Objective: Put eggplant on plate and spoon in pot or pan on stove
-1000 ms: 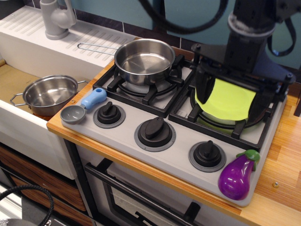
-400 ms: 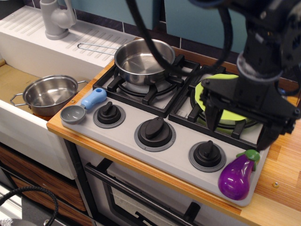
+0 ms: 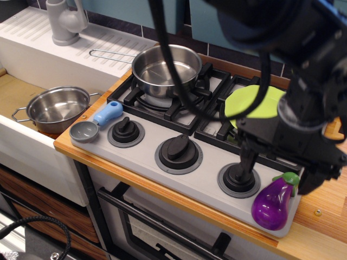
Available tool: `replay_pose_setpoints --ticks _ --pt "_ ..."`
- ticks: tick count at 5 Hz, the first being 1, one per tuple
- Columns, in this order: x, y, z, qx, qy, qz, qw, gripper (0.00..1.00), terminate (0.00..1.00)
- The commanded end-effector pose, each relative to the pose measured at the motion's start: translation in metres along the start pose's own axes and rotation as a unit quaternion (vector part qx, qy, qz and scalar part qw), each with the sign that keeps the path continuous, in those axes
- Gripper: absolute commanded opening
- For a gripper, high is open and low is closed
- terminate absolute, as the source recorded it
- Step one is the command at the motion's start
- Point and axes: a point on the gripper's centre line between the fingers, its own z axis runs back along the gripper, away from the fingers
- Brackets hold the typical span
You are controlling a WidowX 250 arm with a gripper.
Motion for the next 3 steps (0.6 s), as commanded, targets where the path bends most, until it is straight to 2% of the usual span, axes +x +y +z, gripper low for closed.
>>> replay_pose_setpoints --ticks 1,3 --pt "-0.003 -0.005 -0.016 -0.008 -0.032 0.003 0.9995 1.0 0.0" --pt "-0.01 -0.013 -0.027 -0.003 -0.037 0.011 0.9992 1.0 0.0"
